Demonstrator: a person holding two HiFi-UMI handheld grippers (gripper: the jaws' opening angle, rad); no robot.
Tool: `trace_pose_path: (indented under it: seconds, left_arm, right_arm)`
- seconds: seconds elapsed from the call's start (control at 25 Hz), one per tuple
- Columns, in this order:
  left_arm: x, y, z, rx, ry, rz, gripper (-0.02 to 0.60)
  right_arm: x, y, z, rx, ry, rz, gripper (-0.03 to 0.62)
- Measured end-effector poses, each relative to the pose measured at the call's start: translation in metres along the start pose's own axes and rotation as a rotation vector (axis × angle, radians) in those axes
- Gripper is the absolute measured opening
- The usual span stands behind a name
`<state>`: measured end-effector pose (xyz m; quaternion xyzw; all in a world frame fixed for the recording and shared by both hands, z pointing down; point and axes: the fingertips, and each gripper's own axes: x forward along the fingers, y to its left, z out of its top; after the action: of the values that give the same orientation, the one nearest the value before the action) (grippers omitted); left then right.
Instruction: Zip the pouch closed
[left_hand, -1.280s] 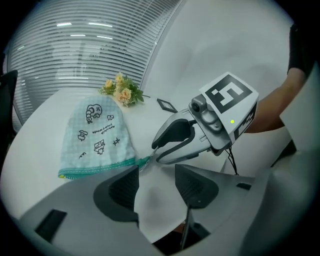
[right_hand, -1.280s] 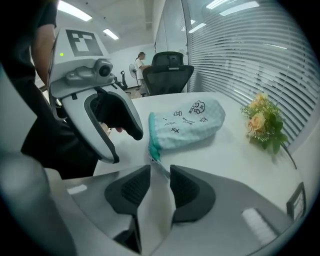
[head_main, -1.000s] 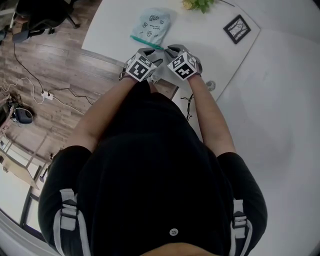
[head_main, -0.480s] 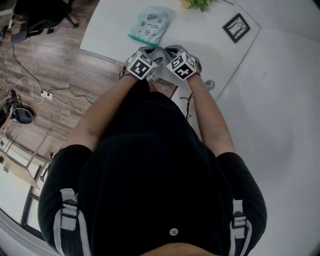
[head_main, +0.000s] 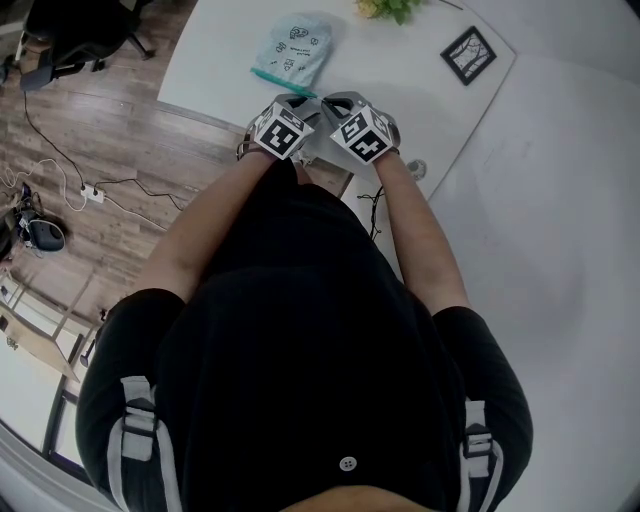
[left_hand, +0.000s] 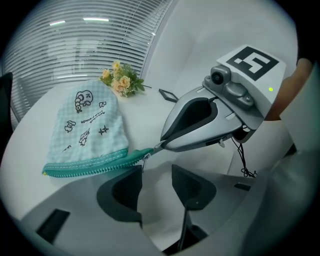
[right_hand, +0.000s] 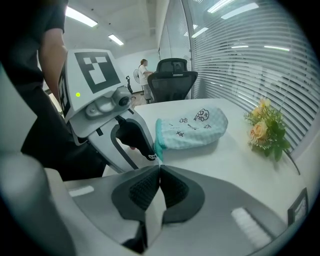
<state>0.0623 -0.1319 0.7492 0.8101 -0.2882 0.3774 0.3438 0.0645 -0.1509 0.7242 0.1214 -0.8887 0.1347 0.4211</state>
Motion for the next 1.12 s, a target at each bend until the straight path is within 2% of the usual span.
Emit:
trace_pose_path:
  seconds: [0.28,0.8,1.12]
  left_arm:
    - [-0.004,0.005,0.003,-0.004,-0.017,0.035,0.144]
    - [-0.01,0.012,0.005,-0.032,-0.019,0.087,0.011]
    - [-0.013,0.012,0.003,-0.047,0.026,0.089,0.008]
  right_arm:
    - [-0.004,0.005,0.005,-0.002,-0.007,0.008,0.011]
    - [-0.005,0.012,0.005,-0.005,0.019,0.006,0.011]
    - [-0.005,0.013,0.003,0.012,0.073,0.0,0.011]
